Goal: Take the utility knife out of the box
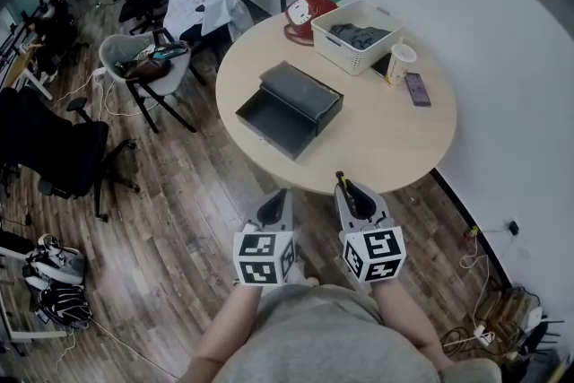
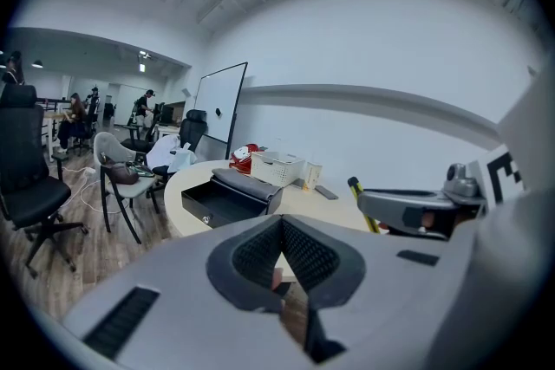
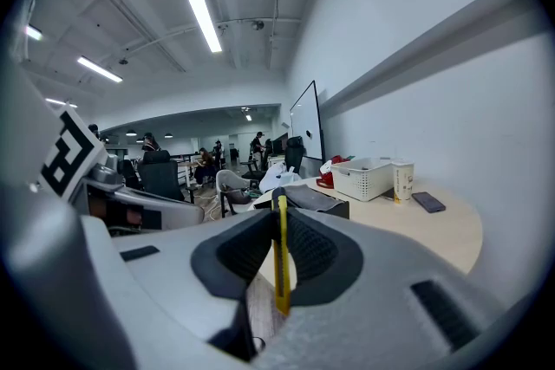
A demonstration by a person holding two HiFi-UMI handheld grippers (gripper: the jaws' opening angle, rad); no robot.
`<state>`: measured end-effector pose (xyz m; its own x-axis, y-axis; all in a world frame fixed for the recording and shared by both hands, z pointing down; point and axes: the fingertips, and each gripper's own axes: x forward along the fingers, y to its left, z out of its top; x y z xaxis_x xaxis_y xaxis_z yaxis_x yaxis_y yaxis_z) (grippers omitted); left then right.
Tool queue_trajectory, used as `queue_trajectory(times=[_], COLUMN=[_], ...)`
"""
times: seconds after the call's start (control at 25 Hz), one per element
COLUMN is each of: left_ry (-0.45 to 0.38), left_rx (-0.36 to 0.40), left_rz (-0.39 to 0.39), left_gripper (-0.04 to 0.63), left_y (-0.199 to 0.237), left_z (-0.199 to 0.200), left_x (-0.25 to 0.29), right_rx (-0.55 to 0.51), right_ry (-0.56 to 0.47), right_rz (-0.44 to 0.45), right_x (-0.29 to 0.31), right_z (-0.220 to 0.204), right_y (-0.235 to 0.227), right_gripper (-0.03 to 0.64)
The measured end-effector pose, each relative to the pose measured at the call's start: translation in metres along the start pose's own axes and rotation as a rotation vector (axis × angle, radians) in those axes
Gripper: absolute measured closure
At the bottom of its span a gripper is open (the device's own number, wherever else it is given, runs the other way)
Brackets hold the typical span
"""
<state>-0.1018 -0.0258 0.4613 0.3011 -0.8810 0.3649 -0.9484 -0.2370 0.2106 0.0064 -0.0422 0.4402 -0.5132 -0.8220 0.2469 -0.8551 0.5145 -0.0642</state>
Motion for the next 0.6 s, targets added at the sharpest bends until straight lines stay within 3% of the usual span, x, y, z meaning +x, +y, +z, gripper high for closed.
queue_trajectory(times=[0.6], left_ry=[0.004], left_rx=[0.011], left_rz=[-0.007], left_gripper=[0.595], left_y=[0.0027], left_z=[0.0058], left_x=[0.0097], right_rx=[-0.008], right_ry=[0.002], right_rz=[-0.01], right_x=[0.0067], right_z=[0.0011], right_y=[-0.0035], right_gripper=[0.571])
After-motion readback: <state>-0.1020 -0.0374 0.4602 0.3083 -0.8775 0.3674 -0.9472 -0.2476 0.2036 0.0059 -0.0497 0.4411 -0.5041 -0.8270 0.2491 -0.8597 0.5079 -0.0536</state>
